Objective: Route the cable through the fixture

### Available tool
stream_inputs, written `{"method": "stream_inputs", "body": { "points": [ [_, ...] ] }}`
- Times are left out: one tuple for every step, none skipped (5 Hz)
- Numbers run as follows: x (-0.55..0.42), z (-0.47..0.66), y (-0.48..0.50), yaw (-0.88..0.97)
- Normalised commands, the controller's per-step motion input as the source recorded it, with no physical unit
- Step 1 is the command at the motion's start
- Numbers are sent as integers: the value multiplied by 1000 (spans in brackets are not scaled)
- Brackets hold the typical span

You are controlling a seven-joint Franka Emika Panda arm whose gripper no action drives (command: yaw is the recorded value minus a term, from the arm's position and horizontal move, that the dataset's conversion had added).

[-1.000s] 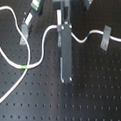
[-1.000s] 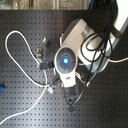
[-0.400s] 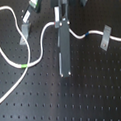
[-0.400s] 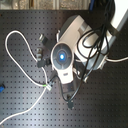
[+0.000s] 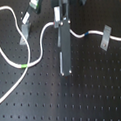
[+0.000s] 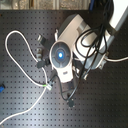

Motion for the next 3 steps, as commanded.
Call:
{"method": "stream_inputs", "body": {
  "points": [
    [-125,750,243,237],
    [-20,748,190,171],
    [4,49,-27,0]
  ]
}}
